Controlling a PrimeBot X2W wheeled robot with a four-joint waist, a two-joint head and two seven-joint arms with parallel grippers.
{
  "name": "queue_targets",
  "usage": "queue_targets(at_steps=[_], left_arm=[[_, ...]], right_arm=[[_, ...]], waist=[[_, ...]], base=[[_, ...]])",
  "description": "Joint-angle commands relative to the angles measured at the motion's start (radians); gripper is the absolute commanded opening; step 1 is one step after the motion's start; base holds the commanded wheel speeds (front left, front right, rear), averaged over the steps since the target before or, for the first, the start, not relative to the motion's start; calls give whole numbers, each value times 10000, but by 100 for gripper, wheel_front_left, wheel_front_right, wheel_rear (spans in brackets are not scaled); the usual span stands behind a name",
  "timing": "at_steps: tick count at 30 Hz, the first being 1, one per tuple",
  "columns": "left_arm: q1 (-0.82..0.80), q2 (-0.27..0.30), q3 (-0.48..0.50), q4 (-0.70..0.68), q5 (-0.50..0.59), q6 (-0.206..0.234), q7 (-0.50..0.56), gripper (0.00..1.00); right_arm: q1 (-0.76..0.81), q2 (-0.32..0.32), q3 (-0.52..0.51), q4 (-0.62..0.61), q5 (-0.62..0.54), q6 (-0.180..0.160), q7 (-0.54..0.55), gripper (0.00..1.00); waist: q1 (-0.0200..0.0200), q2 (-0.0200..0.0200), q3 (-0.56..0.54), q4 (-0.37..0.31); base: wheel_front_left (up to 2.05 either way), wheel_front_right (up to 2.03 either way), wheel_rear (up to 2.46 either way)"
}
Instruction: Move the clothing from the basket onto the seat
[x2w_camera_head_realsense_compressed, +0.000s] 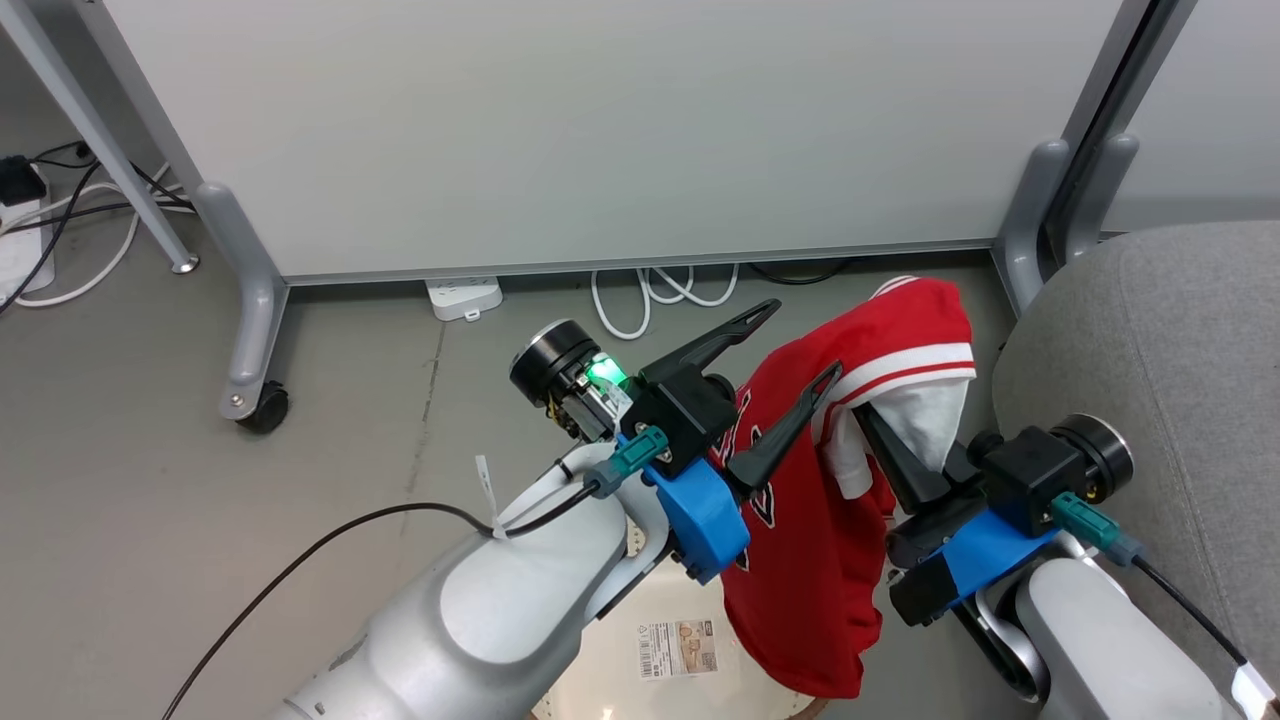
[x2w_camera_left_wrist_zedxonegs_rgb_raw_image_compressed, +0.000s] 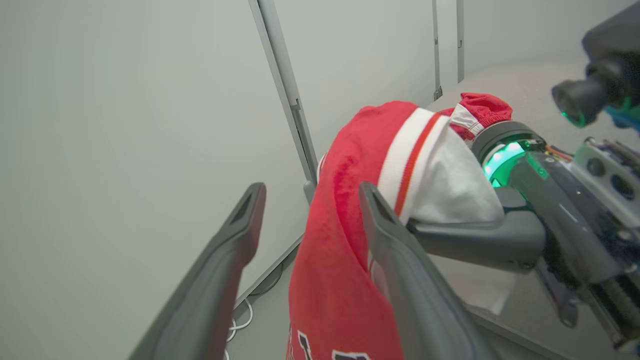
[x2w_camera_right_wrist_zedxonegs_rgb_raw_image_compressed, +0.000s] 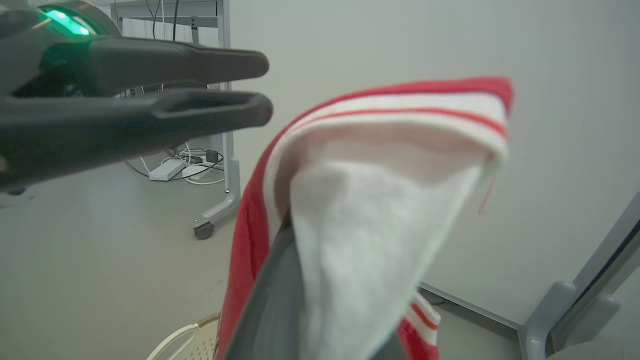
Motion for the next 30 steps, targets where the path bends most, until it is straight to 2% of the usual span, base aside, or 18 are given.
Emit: queue_targets(at_steps=[1, 14, 30], left_arm=[[-61, 16, 19, 10, 67, 37, -50, 100], [-284, 21, 7, 3, 147, 37, -49, 100], [-672, 24, -334, -154, 198, 64, -44, 100]], right_arm=[[59, 38, -34, -53, -52, -3, -5, 0], [86, 177, -1174, -306, -91, -3, -5, 0], [81, 415, -3075, -889, -175, -3, -7, 0]], waist=[[0, 0, 36, -39], [0, 0, 665, -911], [0, 0, 1792, -2740]], base=[[0, 0, 0], [0, 0, 0], [0, 0, 0]])
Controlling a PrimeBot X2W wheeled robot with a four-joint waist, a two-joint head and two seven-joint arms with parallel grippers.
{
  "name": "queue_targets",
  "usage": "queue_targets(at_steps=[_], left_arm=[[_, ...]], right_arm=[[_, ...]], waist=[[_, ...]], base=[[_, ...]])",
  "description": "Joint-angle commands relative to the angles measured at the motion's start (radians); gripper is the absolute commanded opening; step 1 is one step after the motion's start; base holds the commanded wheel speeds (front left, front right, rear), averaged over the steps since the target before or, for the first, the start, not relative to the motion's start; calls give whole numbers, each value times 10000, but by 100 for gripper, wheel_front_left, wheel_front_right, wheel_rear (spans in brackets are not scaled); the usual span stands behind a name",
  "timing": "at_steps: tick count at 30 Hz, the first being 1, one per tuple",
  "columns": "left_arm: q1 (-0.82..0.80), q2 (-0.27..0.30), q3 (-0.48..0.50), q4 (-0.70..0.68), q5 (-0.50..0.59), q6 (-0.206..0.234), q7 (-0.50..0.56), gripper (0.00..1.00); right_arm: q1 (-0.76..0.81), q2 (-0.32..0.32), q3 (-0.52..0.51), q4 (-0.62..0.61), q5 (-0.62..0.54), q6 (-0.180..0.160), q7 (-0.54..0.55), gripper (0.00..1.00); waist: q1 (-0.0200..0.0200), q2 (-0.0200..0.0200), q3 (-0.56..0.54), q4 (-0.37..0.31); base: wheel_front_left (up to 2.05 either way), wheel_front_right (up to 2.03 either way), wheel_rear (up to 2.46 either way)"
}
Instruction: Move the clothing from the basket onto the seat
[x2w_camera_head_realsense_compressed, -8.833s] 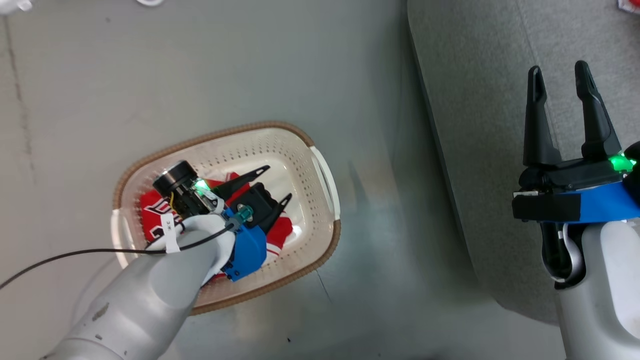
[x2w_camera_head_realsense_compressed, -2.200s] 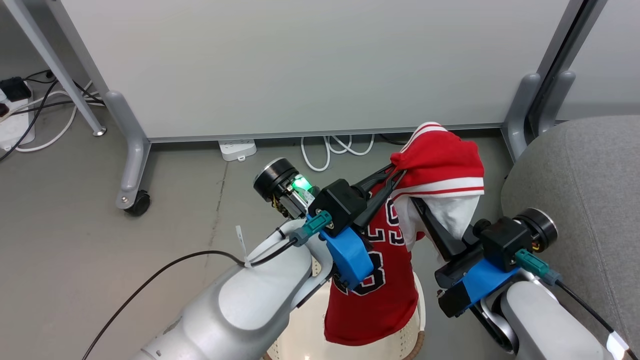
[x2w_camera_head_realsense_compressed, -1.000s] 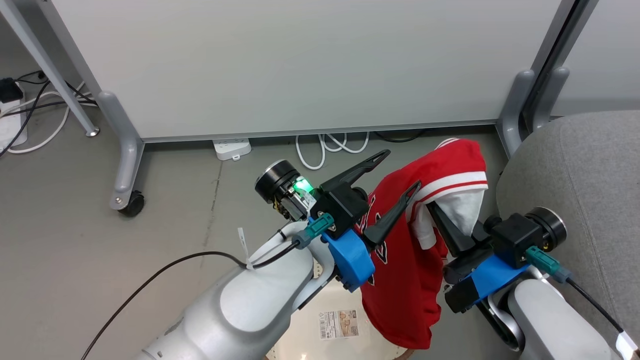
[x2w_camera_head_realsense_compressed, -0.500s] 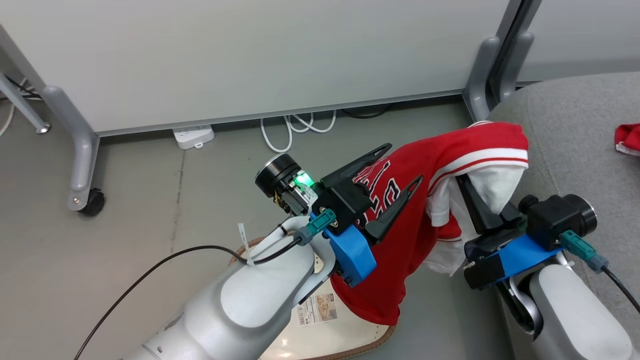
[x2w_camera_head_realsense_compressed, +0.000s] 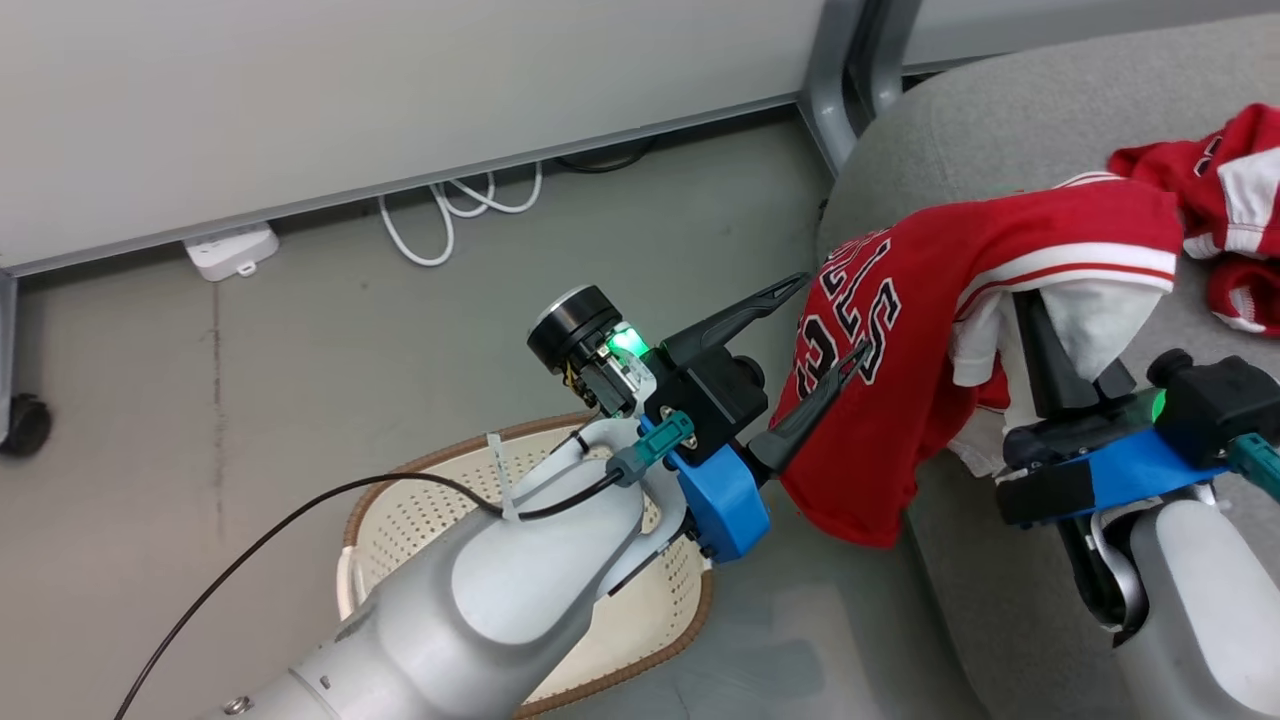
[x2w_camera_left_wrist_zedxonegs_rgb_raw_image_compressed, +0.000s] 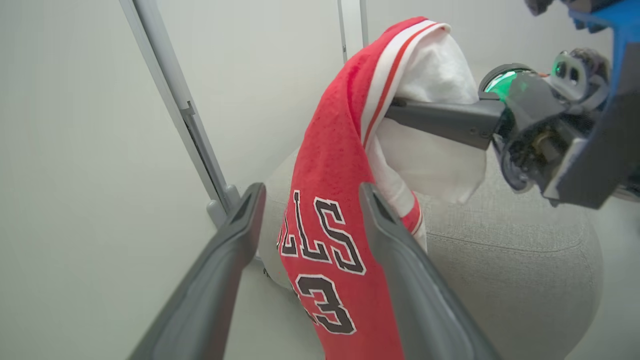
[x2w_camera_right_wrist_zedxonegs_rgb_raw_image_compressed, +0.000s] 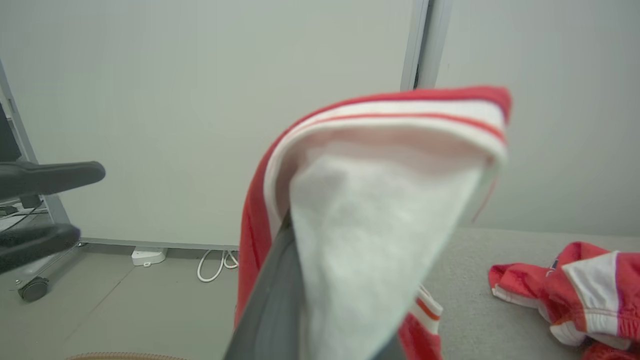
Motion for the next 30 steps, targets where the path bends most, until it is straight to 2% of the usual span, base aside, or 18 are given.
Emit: queue_targets(at_steps=[1, 11, 19, 30], left_arm=[[-154, 37, -28, 50, 43, 9, -37, 100], [-543, 35, -503, 168, -89, -33, -19, 100], [-799, 35, -873, 390, -178, -84, 24, 100], [-926, 35, -1166, 527, -409, -23, -13, 100]], right_arm=[[0, 91, -98, -87, -5, -3, -7, 0], [374, 467, -1399, -354, 25, -3, -7, 0], [576, 774, -1891, -401, -6, -3, -7, 0], [716, 983, -2000, -379, -59, -3, -5, 0]], waist=[[-1, 0, 319, -393], [-1, 0, 1011, -1441], [-1, 0, 1415, -2107], [-1, 0, 1499, -2376]], base=[[0, 0, 0], [0, 0, 0], [0, 0, 0], [0, 0, 0]])
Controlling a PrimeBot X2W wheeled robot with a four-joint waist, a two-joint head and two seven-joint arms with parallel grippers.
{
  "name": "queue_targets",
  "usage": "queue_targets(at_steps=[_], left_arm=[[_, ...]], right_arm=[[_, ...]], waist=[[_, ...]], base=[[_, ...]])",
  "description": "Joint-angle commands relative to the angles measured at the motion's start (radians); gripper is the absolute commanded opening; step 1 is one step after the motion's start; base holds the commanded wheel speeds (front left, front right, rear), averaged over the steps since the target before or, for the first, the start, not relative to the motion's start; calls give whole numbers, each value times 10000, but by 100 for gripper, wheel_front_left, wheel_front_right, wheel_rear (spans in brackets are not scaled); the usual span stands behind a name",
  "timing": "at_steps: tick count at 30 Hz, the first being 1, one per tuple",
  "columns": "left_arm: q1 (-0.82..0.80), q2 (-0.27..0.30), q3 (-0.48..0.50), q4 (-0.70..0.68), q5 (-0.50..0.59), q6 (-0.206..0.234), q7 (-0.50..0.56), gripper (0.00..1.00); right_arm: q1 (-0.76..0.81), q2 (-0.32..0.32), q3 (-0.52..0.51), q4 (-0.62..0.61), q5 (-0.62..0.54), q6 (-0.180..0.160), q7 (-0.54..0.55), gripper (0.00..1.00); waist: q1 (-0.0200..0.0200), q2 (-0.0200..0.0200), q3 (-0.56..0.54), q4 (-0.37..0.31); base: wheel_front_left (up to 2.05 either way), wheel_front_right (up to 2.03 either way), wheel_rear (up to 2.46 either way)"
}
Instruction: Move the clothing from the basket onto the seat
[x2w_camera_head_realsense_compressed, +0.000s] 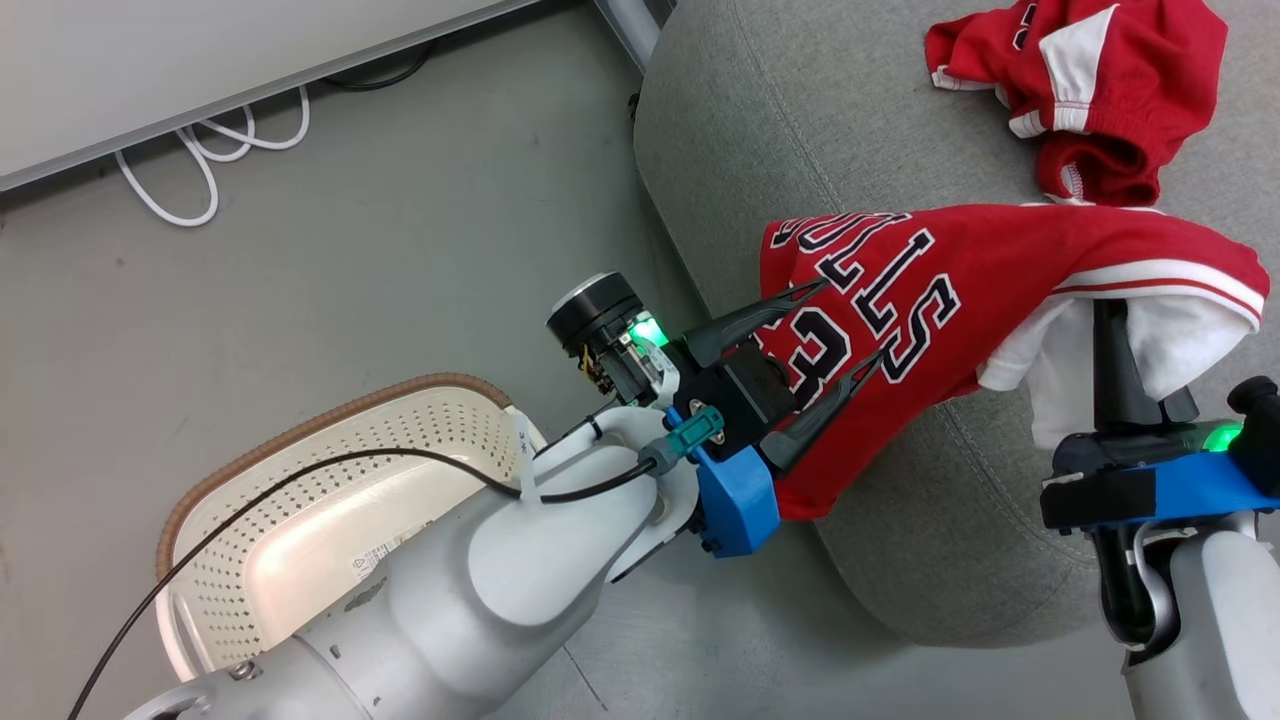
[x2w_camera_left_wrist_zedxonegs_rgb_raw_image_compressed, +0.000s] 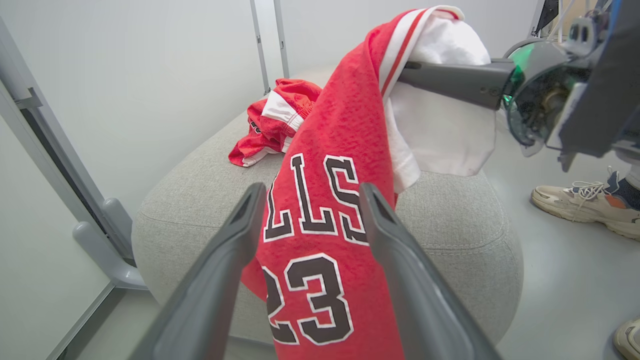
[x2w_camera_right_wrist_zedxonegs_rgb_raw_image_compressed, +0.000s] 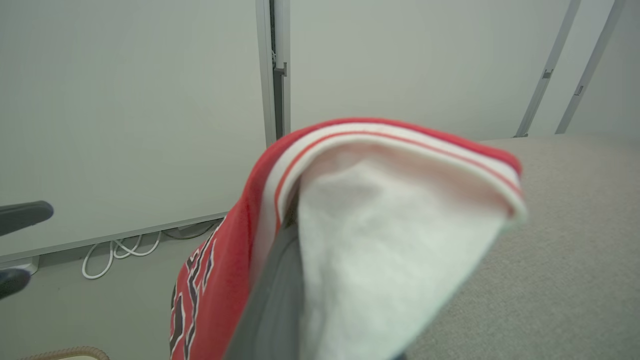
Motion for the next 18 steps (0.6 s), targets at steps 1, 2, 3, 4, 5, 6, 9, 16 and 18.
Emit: queue_targets(at_steps=[1, 2, 3, 4, 5, 6, 9, 16, 18], left_arm=[[-150, 36, -1, 16, -67, 41, -58, 100], [-176, 36, 1, 16, -89, 70, -62, 100], [-186, 38, -1, 19, -91, 76, -65, 100], [-213, 36, -8, 35, -92, 101, -68, 100], [-228, 36, -16, 50, -95, 108, -69, 100], [-260, 36, -19, 60, -97, 131, -72, 100], [-366, 36, -22, 82, -73, 179, -65, 100], [-1017, 79, 21, 124, 129, 269, -25, 100], [-1278, 143, 46, 123, 220, 264, 18, 100]], right_arm=[[-18, 34, -33, -28, -17, -3, -5, 0], [-82, 23, -37, -75, -13, -3, -7, 0], [-166, -32, -38, -150, -16, -3, -7, 0], [-282, -121, -44, -247, -61, -3, -8, 0], [-358, -189, -47, -323, -80, -3, -8, 0], [-431, -235, -40, -409, -110, -3, -8, 0], [-678, -407, -74, -563, -145, -3, -8, 0], [-2276, -1247, -954, -1211, 101, -3, -13, 0], [-2886, -1633, -1221, -1414, 129, -3, -13, 0]], waist=[[0, -1, 21, 29], [0, -1, 40, 50], [0, -1, 65, 80], [0, -1, 104, 107], [0, -1, 146, 137], [0, -1, 199, 167], [0, -1, 336, 237], [0, -1, 1354, 571], [0, -1, 1756, 632]], base=[[0, 0, 0], [0, 0, 0], [0, 0, 0], [0, 0, 0], [0, 0, 0], [0, 0, 0], [0, 0, 0], [0, 0, 0], [0, 0, 0]])
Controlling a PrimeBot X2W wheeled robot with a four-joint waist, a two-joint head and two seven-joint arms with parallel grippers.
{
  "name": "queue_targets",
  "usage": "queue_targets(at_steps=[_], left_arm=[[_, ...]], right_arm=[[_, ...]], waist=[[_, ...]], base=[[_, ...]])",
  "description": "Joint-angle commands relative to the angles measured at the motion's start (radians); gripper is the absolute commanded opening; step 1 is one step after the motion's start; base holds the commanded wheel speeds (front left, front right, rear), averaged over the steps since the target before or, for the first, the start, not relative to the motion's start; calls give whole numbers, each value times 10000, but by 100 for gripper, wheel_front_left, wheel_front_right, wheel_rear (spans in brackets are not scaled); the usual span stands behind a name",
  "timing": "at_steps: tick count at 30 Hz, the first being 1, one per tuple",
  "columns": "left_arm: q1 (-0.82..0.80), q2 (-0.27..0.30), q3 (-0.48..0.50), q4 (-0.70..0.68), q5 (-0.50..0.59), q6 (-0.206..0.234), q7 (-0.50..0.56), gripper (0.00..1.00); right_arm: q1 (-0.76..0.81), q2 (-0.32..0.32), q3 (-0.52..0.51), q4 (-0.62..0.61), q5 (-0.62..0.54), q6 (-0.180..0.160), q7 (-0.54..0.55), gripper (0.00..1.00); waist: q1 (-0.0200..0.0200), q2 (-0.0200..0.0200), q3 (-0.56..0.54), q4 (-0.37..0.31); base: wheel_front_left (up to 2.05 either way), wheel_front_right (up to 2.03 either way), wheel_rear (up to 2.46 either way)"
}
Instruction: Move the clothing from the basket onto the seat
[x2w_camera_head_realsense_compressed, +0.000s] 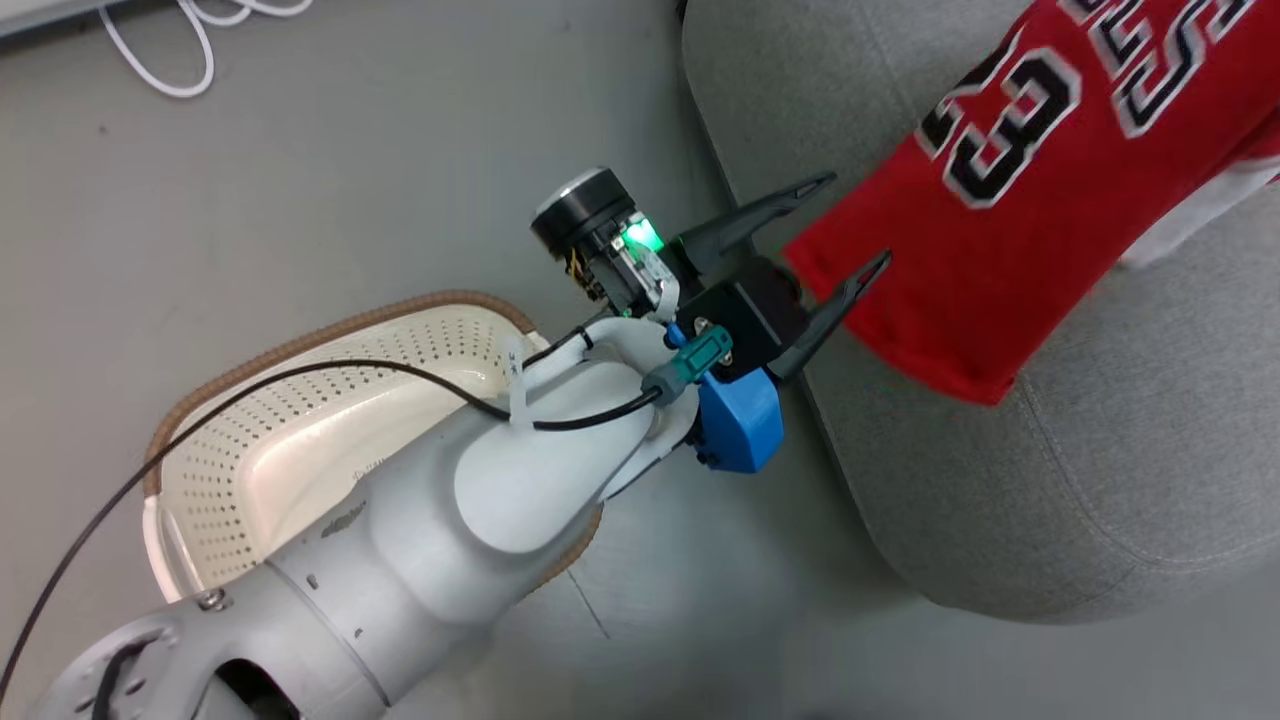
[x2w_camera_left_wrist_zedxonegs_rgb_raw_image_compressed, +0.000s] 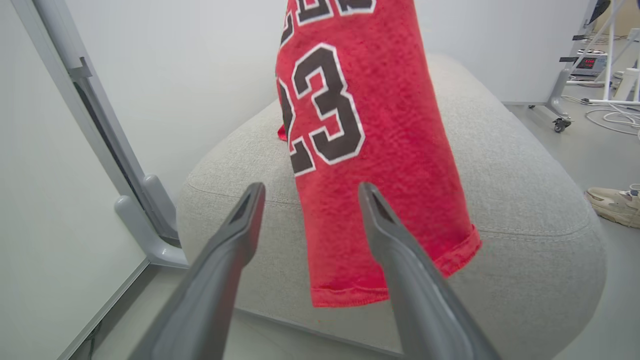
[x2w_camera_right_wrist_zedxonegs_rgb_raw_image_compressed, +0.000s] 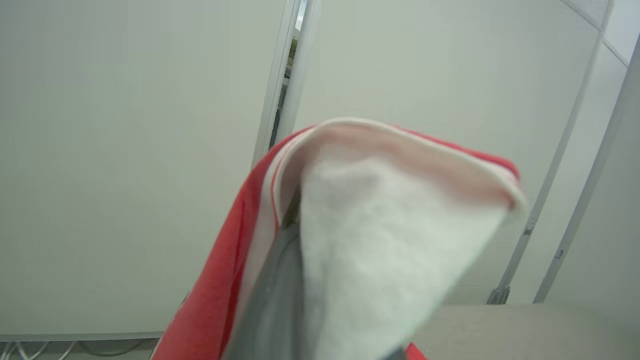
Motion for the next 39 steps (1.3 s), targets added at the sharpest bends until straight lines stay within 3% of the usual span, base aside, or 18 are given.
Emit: queue_targets(at_steps=[1, 7, 17, 24, 39], left_arm=[[-134, 112, 53, 23, 53, 27, 42, 100], [-807, 419, 59, -151, 293, 167, 324, 100], [-1614, 981, -23, -988, 672, 385, 1005, 100], [-1832, 1206, -183, -1642, 829, 482, 1389, 100], [-1956, 1478, -346, -2311, 888, 635, 1735, 100]], right_arm=[[-319, -144, -79, -98, 29, -3, -20, 0], [-2228, -1334, -1355, -508, 41, -3, -16, 0], [-3961, -3273, -3185, 1050, -198, -5, -16, 0], [-3576, -3229, -3919, 2197, -449, -5, -16, 0], [-2880, -1714, -3519, 4669, -680, -5, -15, 0]], waist=[[-1, 0, 538, 130], [-1, 0, 1764, 61], [-1, 0, 3298, -182], [-1, 0, 3711, -264], [-1, 0, 4103, -132]], base=[[0, 0, 0], [0, 0, 0], [0, 0, 0], [0, 0, 0], [0, 0, 0]])
